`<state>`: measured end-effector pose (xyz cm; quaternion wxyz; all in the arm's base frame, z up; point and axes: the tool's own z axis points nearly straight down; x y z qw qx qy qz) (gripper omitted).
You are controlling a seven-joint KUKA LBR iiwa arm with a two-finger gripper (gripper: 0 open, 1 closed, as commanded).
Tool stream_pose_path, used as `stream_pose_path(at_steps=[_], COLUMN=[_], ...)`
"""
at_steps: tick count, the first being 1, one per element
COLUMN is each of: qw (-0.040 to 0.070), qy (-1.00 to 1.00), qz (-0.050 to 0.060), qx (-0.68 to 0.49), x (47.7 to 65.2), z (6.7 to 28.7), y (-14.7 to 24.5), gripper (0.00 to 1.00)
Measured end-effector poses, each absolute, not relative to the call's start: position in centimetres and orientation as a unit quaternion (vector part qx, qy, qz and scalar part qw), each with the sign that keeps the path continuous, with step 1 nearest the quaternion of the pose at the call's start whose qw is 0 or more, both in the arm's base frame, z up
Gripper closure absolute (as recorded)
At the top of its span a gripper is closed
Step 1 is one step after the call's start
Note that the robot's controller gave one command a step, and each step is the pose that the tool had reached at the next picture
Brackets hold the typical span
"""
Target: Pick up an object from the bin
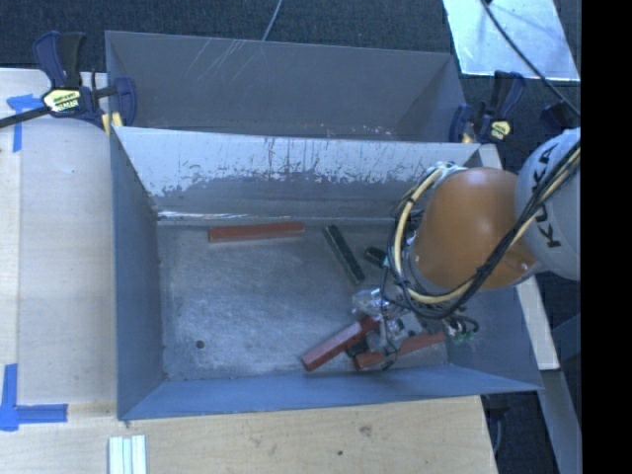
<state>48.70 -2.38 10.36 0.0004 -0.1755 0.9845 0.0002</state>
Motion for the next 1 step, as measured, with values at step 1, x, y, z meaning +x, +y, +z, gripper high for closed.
stream_pose_path(at_steps=[1], qw=[0.003], qy=[0.985], qz=[-0.001], qx=[-0.175], x=[48.92], z=[11.90], y=[-2.41], gripper=[1.00])
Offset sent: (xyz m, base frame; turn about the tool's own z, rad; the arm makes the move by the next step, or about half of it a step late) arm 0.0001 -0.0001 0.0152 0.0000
